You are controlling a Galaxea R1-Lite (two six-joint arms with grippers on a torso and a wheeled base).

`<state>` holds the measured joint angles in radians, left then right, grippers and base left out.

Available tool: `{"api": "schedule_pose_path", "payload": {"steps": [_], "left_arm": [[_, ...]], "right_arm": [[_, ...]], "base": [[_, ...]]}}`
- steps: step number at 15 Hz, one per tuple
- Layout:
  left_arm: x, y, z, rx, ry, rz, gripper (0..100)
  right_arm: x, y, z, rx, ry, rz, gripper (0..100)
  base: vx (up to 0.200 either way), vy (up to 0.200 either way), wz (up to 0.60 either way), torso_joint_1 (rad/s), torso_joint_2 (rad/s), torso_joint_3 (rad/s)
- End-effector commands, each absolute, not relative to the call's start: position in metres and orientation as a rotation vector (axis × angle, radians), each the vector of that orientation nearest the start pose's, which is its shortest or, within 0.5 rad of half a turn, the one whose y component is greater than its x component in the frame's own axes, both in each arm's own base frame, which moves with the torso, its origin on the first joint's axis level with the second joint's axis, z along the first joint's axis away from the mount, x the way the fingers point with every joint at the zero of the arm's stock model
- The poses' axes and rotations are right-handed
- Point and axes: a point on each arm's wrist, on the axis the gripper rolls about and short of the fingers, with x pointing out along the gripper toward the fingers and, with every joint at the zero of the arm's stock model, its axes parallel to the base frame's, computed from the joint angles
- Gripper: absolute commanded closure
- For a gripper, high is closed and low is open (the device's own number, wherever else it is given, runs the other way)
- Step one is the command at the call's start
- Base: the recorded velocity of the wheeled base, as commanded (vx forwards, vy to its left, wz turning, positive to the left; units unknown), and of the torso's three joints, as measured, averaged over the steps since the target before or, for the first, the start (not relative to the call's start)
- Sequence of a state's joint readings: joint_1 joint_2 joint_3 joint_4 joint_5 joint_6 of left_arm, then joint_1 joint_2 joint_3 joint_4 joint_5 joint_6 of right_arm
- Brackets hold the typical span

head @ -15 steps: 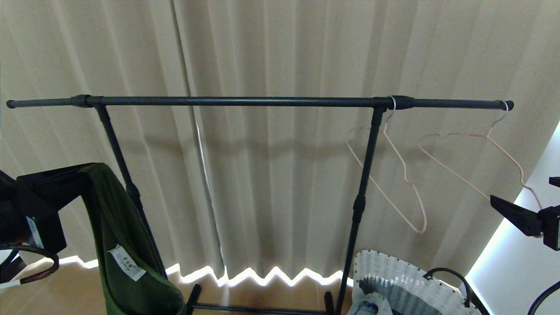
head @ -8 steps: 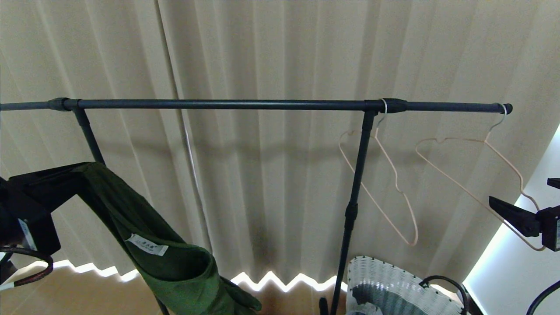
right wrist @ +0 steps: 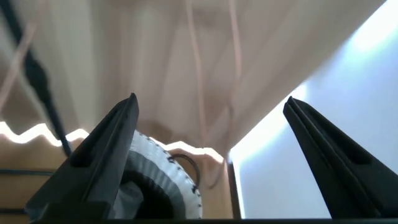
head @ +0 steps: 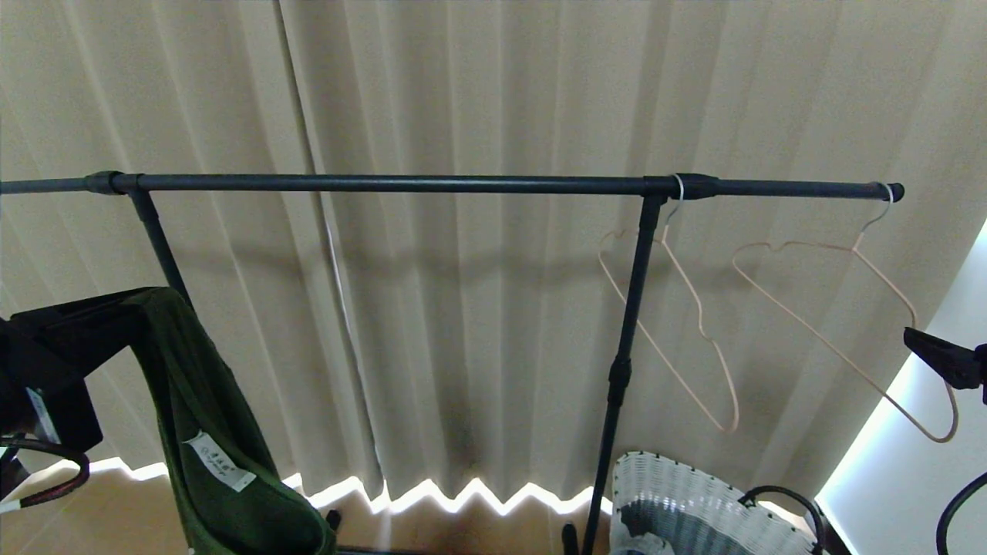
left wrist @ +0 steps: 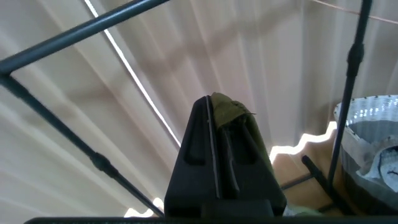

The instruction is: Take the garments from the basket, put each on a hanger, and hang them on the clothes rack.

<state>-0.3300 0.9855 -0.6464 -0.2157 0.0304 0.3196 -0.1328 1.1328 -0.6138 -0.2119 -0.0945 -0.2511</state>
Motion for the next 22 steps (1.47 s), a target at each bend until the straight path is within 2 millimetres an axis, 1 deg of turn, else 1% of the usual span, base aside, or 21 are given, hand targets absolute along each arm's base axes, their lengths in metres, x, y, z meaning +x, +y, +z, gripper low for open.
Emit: {"api": "schedule_pose_path", "payload": {"steps": [1, 3, 4, 5, 6, 7, 10, 14, 17, 20, 22], "left_arm": [[0.119, -0.040, 0.250, 0.339, 0.076, -0.316, 100], [0.119, -0.040, 0.249, 0.339, 0.077, -0.316, 100], [0.119, -0.040, 0.247, 0.342, 0.083, -0.317, 100], [0.119, -0.040, 0.247, 0.342, 0.084, -0.318, 100], [0.119, -0.040, 0.245, 0.343, 0.092, -0.319, 100], [0.119, -0.040, 0.244, 0.342, 0.095, -0.319, 100], [0.120, -0.040, 0.243, 0.344, 0.098, -0.320, 100], [0.119, -0.040, 0.244, 0.344, 0.093, -0.319, 100], [0.119, -0.040, 0.244, 0.344, 0.095, -0.319, 100], [0.119, -0.040, 0.244, 0.346, 0.096, -0.321, 100], [0.119, -0.040, 0.244, 0.344, 0.095, -0.321, 100]], "right_arm": [[0.185, -0.035, 0.216, -0.232, 0.411, -0.213, 0], [0.206, -0.044, 0.220, -0.205, 0.491, -0.218, 0], [0.218, -0.049, 0.224, -0.165, 0.517, -0.222, 0], [0.220, -0.050, 0.224, -0.157, 0.524, -0.221, 0], [0.238, -0.057, 0.221, -0.109, 0.568, -0.223, 0], [0.245, -0.066, 0.214, -0.096, 0.607, -0.243, 0], [0.251, -0.074, 0.201, -0.053, 0.652, -0.224, 0], [0.265, -0.078, 0.186, 0.025, 0.691, -0.235, 0], [0.265, -0.078, 0.187, 0.037, 0.683, -0.202, 0], [0.273, -0.079, 0.187, 0.045, 0.674, -0.181, 0], [0.275, -0.079, 0.188, 0.051, 0.669, -0.166, 0]], "base": [[0.000, 0.000, 0.00, 0.000, 0.00, 0.000], [0.000, 0.000, 0.00, 0.000, 0.00, 0.000], [0.000, 0.000, 0.00, 0.000, 0.00, 0.000], [0.000, 0.000, 0.00, 0.000, 0.00, 0.000], [0.000, 0.000, 0.00, 0.000, 0.00, 0.000], [0.000, 0.000, 0.00, 0.000, 0.00, 0.000], [0.000, 0.000, 0.00, 0.000, 0.00, 0.000], [0.000, 0.000, 0.00, 0.000, 0.00, 0.000], [0.000, 0.000, 0.00, 0.000, 0.00, 0.000], [0.000, 0.000, 0.00, 0.000, 0.00, 0.000], [0.000, 0.000, 0.00, 0.000, 0.00, 0.000]]}}
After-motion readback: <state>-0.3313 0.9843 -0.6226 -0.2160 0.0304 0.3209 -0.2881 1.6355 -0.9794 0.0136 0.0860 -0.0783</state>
